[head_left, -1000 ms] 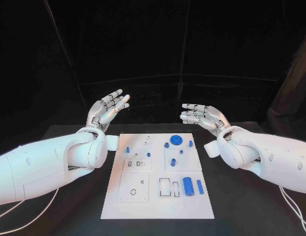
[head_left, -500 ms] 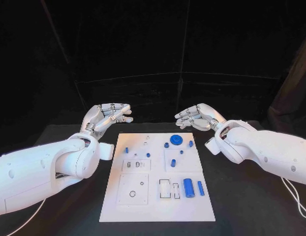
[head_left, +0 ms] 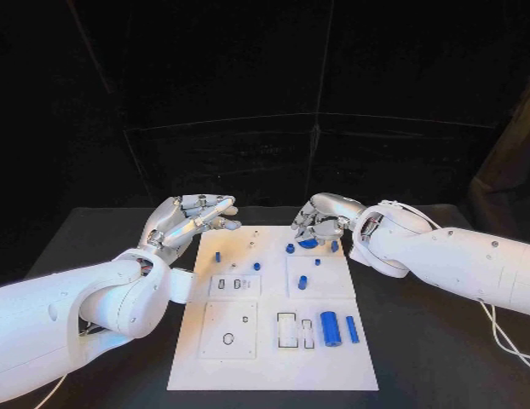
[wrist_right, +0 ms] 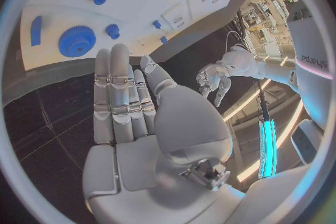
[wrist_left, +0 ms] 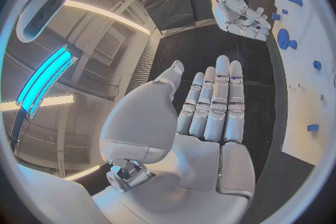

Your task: Assemble the parts on the task board

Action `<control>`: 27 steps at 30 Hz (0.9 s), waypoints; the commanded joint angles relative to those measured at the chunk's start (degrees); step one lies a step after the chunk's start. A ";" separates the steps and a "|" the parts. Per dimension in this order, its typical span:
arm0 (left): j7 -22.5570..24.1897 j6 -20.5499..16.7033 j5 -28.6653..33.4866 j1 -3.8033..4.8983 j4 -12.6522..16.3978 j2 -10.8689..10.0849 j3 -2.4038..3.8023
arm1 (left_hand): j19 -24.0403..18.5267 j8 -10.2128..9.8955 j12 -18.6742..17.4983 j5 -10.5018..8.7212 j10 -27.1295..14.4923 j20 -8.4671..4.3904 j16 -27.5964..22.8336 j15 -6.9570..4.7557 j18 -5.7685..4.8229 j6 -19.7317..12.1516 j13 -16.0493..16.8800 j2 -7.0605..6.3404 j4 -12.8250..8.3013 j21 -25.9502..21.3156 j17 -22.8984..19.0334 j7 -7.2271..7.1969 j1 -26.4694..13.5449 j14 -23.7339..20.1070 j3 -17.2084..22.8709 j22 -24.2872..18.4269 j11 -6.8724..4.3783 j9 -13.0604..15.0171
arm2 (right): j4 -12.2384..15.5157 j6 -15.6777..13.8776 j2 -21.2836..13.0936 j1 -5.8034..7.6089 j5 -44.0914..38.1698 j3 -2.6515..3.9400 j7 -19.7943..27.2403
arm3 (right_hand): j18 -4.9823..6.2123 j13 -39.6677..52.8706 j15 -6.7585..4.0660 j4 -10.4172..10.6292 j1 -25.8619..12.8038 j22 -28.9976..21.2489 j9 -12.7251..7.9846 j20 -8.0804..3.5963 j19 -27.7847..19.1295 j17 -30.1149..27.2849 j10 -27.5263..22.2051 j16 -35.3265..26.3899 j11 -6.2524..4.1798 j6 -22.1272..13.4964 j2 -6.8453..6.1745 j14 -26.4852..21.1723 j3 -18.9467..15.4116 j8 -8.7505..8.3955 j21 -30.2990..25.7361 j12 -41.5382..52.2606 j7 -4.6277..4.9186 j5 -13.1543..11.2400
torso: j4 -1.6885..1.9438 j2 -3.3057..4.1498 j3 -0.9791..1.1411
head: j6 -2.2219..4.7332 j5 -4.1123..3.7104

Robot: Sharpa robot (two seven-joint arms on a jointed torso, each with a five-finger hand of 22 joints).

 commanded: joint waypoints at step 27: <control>-2.05 2.18 3.06 0.11 -0.07 -0.35 0.02 | -0.60 -0.97 -1.26 -0.04 -0.12 0.46 -1.29 0.30 0.70 -0.23 -0.25 0.40 -0.01 -0.83 0.29 0.54 -0.90 -0.85 -0.24 -0.42 0.34 -0.14 | -1.63 9.42 3.90 1.64 -17.07 0.10 -8.42 | 0.45 -0.07 0.57 0.39 -0.83 11.14 -0.01 0.34 -0.40 21.92 -4.46 24.55 0.70 -2.38 -1.57 1.54 3.21 -0.55 13.50 0.26 -0.22 -1.28 | 0.71 3.40 -0.11 | 0.12 -0.62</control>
